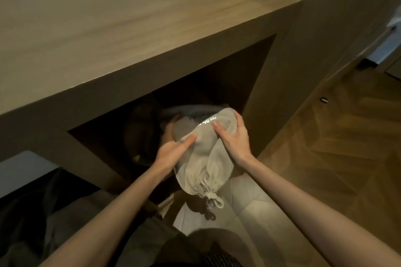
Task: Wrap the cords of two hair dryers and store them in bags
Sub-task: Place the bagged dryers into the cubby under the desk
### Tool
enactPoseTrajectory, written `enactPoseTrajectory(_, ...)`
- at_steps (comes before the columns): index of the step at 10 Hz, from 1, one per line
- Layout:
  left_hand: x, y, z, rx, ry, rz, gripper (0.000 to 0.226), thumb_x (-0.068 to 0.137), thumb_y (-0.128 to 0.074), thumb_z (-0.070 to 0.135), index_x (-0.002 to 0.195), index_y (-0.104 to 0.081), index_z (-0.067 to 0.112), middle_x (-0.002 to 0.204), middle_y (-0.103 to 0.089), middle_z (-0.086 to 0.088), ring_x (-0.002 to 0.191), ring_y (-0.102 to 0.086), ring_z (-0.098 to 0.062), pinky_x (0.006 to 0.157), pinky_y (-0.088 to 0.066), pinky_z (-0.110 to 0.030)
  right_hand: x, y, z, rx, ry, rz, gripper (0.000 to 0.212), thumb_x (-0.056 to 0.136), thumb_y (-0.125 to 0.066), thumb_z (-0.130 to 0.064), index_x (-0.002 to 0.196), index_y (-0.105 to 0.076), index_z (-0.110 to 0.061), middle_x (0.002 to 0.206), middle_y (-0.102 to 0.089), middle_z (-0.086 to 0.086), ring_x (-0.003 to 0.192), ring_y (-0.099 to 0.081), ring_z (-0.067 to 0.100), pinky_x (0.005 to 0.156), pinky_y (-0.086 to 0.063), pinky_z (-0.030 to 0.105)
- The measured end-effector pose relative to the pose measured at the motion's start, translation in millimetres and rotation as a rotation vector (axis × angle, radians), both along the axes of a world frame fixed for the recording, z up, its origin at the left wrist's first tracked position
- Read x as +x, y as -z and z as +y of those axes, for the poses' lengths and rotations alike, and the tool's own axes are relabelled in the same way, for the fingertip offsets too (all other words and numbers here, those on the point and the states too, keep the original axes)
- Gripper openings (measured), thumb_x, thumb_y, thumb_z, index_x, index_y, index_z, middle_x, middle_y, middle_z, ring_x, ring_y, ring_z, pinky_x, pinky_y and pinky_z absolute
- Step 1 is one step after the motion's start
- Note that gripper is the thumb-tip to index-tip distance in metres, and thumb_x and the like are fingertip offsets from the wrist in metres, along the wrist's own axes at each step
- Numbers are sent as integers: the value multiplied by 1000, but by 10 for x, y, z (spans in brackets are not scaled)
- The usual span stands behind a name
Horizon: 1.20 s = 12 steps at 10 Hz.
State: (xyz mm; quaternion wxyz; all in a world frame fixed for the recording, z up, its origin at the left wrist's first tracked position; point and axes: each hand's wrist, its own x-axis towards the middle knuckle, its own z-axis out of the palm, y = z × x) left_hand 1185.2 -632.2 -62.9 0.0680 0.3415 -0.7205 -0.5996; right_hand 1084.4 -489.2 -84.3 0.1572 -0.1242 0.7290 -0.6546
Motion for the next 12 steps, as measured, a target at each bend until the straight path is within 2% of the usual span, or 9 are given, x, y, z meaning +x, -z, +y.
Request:
enactPoseTrajectory(2,-337,188,-158,-100,26,-35,64,90,-61,9,145,-29,9,148,-35,-8,137,-33,-24,98,-29,-15,-317,256,-276,127,-32,-82,51,88,-66,-33,130,-42,-16,117,-58,-6,110,-57,13,88,-49,17)
enactPoseTrajectory(3,-423,343,-267,-31,38,-24,64,89,-64,11,145,-32,13,147,-40,-8,135,-40,-23,99,-33,-22,-460,357,-393,164,1,-129,69,82,-69,-43,137,-38,-15,126,-57,3,117,-55,20,101,-46,35)
enactPoseTrajectory(5,-546,483,-341,67,4,-13,63,89,-66,17,143,-35,25,132,-46,9,118,-44,-6,90,-35,-18,-648,479,-477,128,-3,-206,63,85,-69,-34,138,-37,-22,121,-59,3,108,-58,17,70,-49,8)
enactPoseTrajectory(7,-680,547,-323,17,42,-70,66,88,-63,8,145,-30,15,149,-36,-9,137,-34,-24,102,-31,-24,-717,553,-520,128,28,-219,75,75,-72,-49,139,-41,-25,134,-53,3,120,-52,21,102,-46,38)
enactPoseTrajectory(8,-645,559,-336,-70,49,-121,63,93,-59,22,147,-26,24,149,-36,-7,136,-36,-26,103,-32,-30,-645,584,-563,184,106,-181,89,64,-69,-71,140,-38,-35,138,-49,-1,126,-47,23,106,-42,47)
enactPoseTrajectory(9,-547,579,-344,-220,127,-169,66,94,-55,29,149,-18,24,151,-33,-8,136,-36,-25,103,-31,-31,-524,513,-577,340,124,39,64,87,-59,-53,143,-31,-39,149,-34,1,136,-30,27,114,-28,44)
enactPoseTrajectory(10,-397,666,-345,-429,100,-287,81,87,-58,49,151,-14,25,153,-28,-11,139,-28,-30,111,-27,-42,-379,424,-539,691,28,308,35,89,-51,-1,124,-54,-1,144,-36,18,135,-23,35,116,-19,40)
enactPoseTrajectory(11,-304,721,-409,-396,110,-290,79,90,-60,41,152,-15,22,148,-38,-14,133,-38,-34,107,-33,-45,-49,461,-535,881,-172,388,14,89,-52,-12,95,-61,-2,129,-45,18,134,-23,37,118,-16,49)
enactPoseTrajectory(12,-297,709,-472,-422,158,-357,57,98,-49,24,148,-25,13,145,-40,-13,129,-41,-32,108,-33,-43,161,641,-565,880,-325,452,46,91,-55,-44,133,-50,-25,155,-14,9,144,-1,39,118,-7,55)
